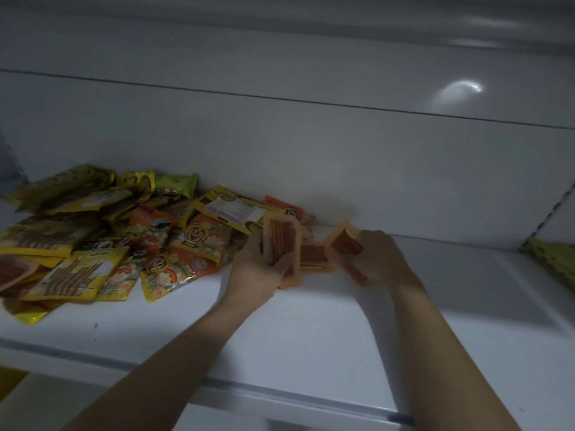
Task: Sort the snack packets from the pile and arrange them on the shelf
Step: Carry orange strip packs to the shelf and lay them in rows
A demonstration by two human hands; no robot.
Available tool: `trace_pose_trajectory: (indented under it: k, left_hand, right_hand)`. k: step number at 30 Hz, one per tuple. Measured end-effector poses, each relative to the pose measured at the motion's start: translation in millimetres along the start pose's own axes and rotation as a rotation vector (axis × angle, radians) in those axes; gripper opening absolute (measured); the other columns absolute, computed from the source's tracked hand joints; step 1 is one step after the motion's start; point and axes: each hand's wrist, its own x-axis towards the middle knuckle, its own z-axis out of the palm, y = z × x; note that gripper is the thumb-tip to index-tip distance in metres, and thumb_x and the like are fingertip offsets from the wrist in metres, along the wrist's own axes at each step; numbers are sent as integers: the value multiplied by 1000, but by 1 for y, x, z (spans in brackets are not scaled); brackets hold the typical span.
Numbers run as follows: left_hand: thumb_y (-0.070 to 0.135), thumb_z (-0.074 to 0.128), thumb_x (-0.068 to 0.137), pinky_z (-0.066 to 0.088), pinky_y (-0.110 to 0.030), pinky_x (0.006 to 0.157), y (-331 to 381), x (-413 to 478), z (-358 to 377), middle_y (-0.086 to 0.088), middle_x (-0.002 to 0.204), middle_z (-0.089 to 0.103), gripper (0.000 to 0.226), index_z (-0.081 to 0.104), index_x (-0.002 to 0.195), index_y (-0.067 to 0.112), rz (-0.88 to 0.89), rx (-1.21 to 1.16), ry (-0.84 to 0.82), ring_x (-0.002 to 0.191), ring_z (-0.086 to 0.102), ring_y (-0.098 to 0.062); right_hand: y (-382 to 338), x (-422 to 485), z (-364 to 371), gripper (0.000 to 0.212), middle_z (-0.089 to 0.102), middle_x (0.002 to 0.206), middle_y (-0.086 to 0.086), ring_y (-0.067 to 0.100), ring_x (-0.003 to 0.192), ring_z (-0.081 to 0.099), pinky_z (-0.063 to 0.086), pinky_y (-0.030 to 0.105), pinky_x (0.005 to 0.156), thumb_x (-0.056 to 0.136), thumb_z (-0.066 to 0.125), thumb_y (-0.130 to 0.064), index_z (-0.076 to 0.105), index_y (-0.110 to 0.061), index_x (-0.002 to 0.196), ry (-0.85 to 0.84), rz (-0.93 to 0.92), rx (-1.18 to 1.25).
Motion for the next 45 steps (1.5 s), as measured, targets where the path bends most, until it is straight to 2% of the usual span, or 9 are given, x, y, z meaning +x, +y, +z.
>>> trace_pose_trajectory:
  k: [4, 9, 14, 19, 24, 30, 33, 39, 45]
  left_hand:
    - [17, 76, 84, 45, -22, 47, -3, 1, -3, 14, 87, 63, 31, 54, 105, 21, -7, -54, 38, 65, 61, -5]
    - [17, 77, 83, 43, -23, 45, -3, 1, -3, 13, 82, 62, 29, 54, 100, 21, 7, -54, 54, 57, 57, 1]
    - [12, 75, 84, 41, -15, 41, -5, 2, -8, 4, 86, 63, 30, 55, 105, 13, 17, -113, 87, 56, 56, -1]
    - [15, 75, 84, 44, -29, 46, -6, 2, -17, -5, 84, 66, 24, 56, 99, 12, 50, -86, 148, 59, 59, -17]
    - [14, 74, 85, 46, -31, 51, -6, 3, -30, -1, 82, 64, 22, 54, 92, 19, 35, -135, 219, 62, 60, -20]
    - [19, 76, 83, 42, -29, 49, -9, 6, -36, -1, 84, 67, 24, 55, 95, 18, -3, -148, 197, 63, 61, -21]
    - [16, 75, 85, 42, -21, 45, -4, 4, -36, -2, 84, 66, 23, 54, 94, 17, 13, -159, 150, 58, 59, -16]
    - [10, 74, 85, 43, -16, 45, -3, 4, -34, 1, 93, 67, 30, 53, 106, 9, 27, -198, 53, 67, 62, -15]
    - [24, 74, 74, 58, -48, 80, -3, 6, -27, 7, 104, 68, 40, 51, 107, 17, 25, -300, -24, 98, 69, -19]
  right_hand:
    - [-2, -3, 8, 68, 63, 115, 11, 33, 113, 57, 43, 36, 88, 76, 60, -73, 60, -14, 111, -4, 40, -83]
    - [-3, -2, 1, 76, 58, 123, 12, 33, 119, 54, 40, 38, 95, 71, 78, -57, 46, -11, 123, 3, 114, 58]
    - [3, -4, -4, 19, 66, 80, 9, 29, 92, 68, 39, 25, 60, 75, 77, -27, 66, -12, 79, 3, 123, 110]
    - [-30, -11, -14, 31, 58, 61, -6, 13, 62, 61, 33, 18, 50, 84, 66, -42, 57, -20, 65, 127, -149, 272]
    - [-58, -9, 18, 38, 66, 116, 3, 24, 109, 59, 34, 25, 76, 86, 69, -39, 63, -20, 118, -121, -355, 151]
    - [-58, -14, 12, 66, 55, 132, 2, 26, 125, 46, 28, 38, 100, 82, 69, -51, 45, -29, 140, -53, -346, -131]
    - [-51, -21, 4, 77, 62, 117, -1, 22, 112, 57, 40, 32, 90, 75, 80, -36, 39, -30, 140, -90, -305, 137]
    - [-44, -30, -8, 19, 66, 86, 0, 19, 83, 61, 38, 20, 61, 84, 72, -31, 66, -15, 92, -68, -167, 101]
    - [-41, -58, 2, 21, 68, 66, 14, 24, 60, 62, 52, 44, 68, 87, 72, -16, 70, 3, 78, 199, 74, 801]
